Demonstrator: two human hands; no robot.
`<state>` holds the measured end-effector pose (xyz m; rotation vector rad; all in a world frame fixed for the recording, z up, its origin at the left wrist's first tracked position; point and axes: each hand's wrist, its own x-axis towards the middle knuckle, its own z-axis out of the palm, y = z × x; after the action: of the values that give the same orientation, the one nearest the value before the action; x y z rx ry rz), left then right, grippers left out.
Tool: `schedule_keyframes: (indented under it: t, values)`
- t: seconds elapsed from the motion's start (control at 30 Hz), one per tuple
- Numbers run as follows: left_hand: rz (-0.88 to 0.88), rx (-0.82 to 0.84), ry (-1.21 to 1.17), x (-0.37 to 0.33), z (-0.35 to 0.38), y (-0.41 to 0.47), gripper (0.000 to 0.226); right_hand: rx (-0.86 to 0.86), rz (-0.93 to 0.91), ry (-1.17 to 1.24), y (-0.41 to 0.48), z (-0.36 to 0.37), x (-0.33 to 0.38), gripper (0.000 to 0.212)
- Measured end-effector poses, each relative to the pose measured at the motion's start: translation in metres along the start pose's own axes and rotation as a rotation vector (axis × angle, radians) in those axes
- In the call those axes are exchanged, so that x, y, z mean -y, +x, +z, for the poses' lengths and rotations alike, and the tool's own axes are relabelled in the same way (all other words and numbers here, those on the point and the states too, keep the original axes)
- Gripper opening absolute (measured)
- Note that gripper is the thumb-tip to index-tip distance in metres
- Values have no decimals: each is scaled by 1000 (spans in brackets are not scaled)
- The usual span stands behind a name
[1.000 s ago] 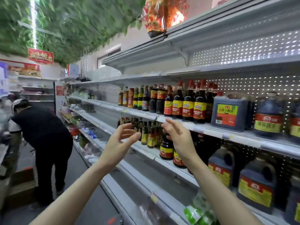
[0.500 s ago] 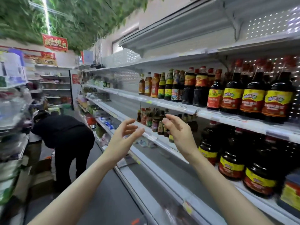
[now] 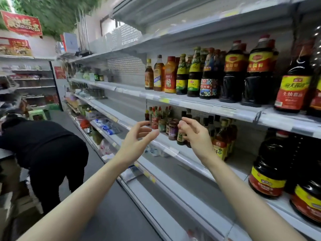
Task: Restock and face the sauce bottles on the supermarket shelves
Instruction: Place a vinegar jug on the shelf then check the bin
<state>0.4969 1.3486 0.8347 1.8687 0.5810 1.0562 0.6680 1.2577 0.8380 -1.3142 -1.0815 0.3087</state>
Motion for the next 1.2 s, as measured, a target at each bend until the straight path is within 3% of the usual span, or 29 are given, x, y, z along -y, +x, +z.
schedule_keyframes:
  t: [0.23,0.33,0.5,0.57,0.7,0.83,1.03,1.13,1.2]
  values:
    - [-95,201,-55,112,29,95,66,-119,158,-52,57,22,-97,37]
    - [-129,324,-68,158,43,138,54,-197,233,-104,79,25,-138,37]
    - [-175,490,-83,228,67,197,76,-340,385,-131,102,28,-205,34]
    - [-220,562,-103,261,84,205,69,-385,460,-137,98,30,-239,32]
    - [-319,656,-98,342,122,185,41,-446,604,-153,67,35,-311,27]
    - [-491,765,-81,450,155,139,56,-450,805,-107,19,46,-404,23]
    - [-721,822,21,595,182,52,36,-417,1072,-106,-78,79,-550,26]
    - [-809,822,48,655,188,3,50,-397,1186,-71,-129,103,-613,13]
    - [-862,805,76,694,191,-30,42,-391,1233,-90,-161,120,-654,3]
